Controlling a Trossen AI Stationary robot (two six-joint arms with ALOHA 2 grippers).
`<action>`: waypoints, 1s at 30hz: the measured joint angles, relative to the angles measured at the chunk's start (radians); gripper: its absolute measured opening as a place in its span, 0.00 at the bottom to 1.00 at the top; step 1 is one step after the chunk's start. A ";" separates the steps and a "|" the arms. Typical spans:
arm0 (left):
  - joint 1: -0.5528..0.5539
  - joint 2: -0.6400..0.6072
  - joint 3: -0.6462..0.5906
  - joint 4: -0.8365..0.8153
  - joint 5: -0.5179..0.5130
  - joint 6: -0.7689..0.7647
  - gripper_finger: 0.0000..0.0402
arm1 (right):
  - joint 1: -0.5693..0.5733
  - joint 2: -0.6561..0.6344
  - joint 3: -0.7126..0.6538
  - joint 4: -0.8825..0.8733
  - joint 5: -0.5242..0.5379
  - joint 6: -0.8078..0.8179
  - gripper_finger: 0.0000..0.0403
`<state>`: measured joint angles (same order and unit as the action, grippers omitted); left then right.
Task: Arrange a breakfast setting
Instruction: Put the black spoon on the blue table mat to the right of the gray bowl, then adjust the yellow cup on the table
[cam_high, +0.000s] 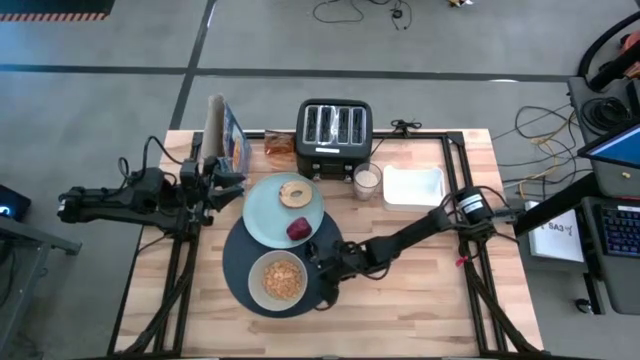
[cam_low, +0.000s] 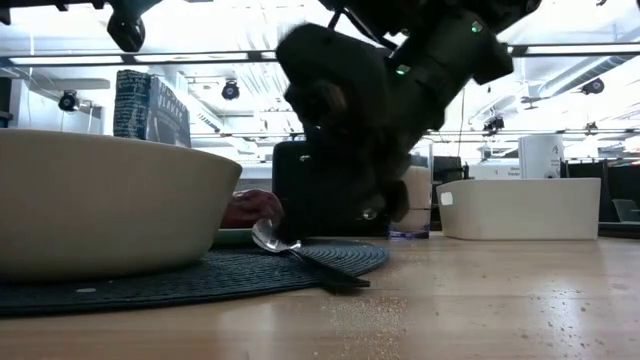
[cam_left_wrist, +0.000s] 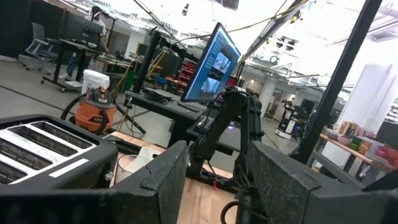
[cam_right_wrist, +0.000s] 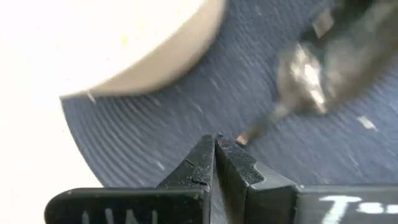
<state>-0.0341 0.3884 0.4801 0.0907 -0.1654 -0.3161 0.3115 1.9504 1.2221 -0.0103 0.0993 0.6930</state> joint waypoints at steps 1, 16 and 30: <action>0.000 0.002 0.000 0.001 0.000 0.000 0.40 | 0.000 0.006 0.000 0.031 -0.002 0.002 0.02; 0.000 0.035 0.000 0.022 0.000 -0.001 0.40 | -0.098 0.016 0.003 -0.032 0.140 -0.127 0.02; 0.000 0.038 0.000 0.039 0.000 0.019 0.40 | -0.095 -0.059 0.043 -0.189 0.190 -0.114 0.02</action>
<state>-0.0341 0.4268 0.4801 0.1299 -0.1650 -0.2974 0.2165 1.8917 1.2646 -0.1994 0.2890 0.5787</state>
